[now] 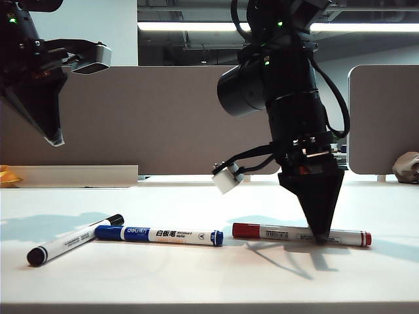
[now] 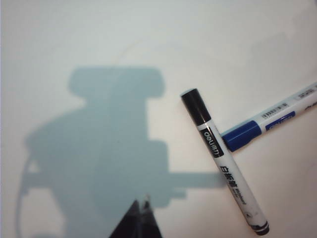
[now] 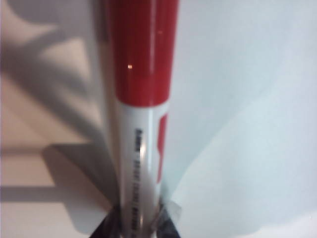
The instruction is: Pick up the markers one by one and line them up horizontally in a straight line on the table.
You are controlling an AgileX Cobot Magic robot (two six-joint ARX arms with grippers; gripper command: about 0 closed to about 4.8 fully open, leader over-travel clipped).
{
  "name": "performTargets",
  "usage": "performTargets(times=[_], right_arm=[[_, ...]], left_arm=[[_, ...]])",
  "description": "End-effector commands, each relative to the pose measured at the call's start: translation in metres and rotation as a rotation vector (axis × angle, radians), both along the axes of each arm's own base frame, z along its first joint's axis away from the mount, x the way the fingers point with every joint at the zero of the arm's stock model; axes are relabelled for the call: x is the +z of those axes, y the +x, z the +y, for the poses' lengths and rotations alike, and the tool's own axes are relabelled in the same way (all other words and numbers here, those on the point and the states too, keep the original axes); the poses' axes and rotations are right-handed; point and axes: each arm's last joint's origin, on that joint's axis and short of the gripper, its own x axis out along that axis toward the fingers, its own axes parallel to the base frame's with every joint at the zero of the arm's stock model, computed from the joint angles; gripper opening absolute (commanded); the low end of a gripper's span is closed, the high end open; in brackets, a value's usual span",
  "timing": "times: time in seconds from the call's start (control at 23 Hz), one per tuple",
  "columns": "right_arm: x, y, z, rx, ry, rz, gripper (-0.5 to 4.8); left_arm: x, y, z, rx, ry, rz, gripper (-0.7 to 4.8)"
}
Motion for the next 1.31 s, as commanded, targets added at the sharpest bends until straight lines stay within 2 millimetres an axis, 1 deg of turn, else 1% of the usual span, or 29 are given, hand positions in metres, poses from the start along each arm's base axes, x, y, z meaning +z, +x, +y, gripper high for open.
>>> performTargets(times=[0.04, 0.35, 0.7, 1.31], right_arm=[[0.001, -0.005, 0.002, 0.016, 0.000, 0.029, 1.03], [-0.004, -0.014, 0.009, 0.043, 0.000, 0.054, 1.03], [-0.019, -0.026, 0.005, 0.055, -0.040, 0.109, 1.03], [-0.020, -0.030, 0.021, 0.097, 0.004, 0.028, 1.03]], left_arm=[[0.002, 0.000, 0.000, -0.005, -0.009, -0.012, -0.06], [0.002, 0.000, 0.000, -0.004, -0.009, -0.012, -0.06], [0.002, 0.000, 0.000, -0.004, -0.009, -0.012, -0.06], [0.002, 0.000, 0.000, -0.001, -0.009, -0.007, -0.06]])
